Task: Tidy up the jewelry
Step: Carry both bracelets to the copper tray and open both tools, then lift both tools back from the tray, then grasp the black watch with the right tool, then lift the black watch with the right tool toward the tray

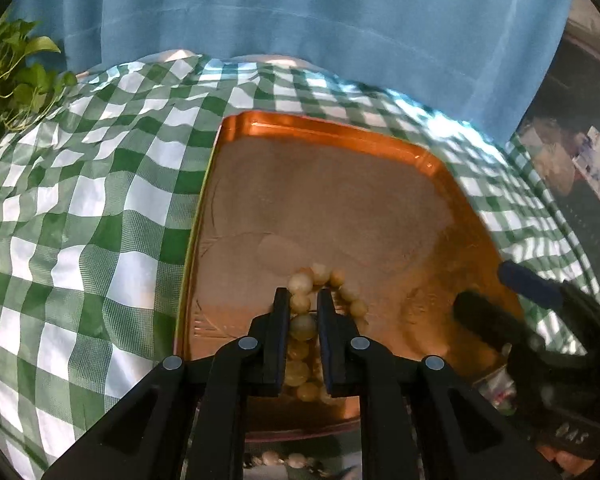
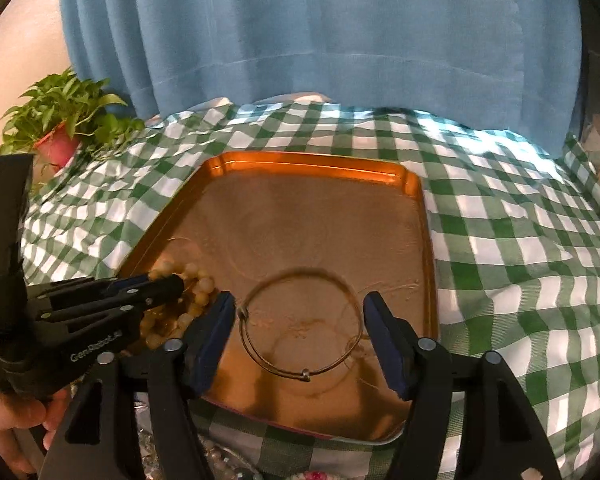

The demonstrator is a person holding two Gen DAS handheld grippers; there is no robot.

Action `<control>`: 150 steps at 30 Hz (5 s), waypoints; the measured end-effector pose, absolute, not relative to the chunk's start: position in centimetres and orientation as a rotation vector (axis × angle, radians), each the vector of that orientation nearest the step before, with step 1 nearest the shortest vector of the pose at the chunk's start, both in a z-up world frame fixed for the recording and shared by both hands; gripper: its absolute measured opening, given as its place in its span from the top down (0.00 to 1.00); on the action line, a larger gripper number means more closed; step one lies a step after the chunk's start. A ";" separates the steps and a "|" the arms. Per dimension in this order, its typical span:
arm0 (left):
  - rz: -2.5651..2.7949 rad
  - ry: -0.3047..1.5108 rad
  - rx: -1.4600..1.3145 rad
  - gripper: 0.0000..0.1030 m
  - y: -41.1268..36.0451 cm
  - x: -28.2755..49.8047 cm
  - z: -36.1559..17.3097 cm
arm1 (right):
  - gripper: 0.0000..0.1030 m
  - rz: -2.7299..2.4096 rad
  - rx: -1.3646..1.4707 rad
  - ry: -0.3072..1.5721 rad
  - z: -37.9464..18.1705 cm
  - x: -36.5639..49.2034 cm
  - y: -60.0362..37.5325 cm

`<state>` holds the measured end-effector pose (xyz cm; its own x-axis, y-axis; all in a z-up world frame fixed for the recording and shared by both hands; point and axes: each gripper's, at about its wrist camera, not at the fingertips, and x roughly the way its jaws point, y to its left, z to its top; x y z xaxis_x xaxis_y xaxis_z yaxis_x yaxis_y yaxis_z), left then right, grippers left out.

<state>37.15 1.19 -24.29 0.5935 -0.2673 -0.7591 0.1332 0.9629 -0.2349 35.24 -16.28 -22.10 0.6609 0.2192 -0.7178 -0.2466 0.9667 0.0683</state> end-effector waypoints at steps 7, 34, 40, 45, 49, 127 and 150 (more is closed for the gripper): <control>-0.229 0.798 -0.166 0.30 1.0 35.3 -21.8 | 0.20 0.266 0.001 0.752 -21.0 34.0 -17.6; -0.235 0.628 -0.067 0.24 2.1 12.7 -10.9 | 0.00 0.206 -0.032 0.408 -9.1 11.6 -18.7; -0.226 0.565 0.016 0.08 0.8 6.6 -6.5 | 0.00 0.243 0.008 0.396 -5.7 6.5 -18.2; -0.223 0.570 0.001 0.06 0.9 4.1 -5.1 | 0.00 0.225 -0.038 0.353 -4.0 3.2 -17.6; -0.232 0.585 0.002 0.01 1.4 3.5 -5.3 | 0.00 0.262 -0.027 0.387 -3.9 2.9 -17.7; -0.233 0.825 -0.111 0.92 3.6 18.3 -19.7 | 0.93 0.238 0.169 0.807 -21.6 18.2 -25.5; -0.396 0.450 -0.082 0.92 0.0 5.6 -0.9 | 0.93 0.306 0.096 0.461 -5.8 6.4 -20.7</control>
<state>5.59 0.03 -0.89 0.8260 -0.3899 -0.4070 0.3540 0.9208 -0.1637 6.42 -20.74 -5.81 0.8509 0.3114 -0.4230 -0.2684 0.9500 0.1595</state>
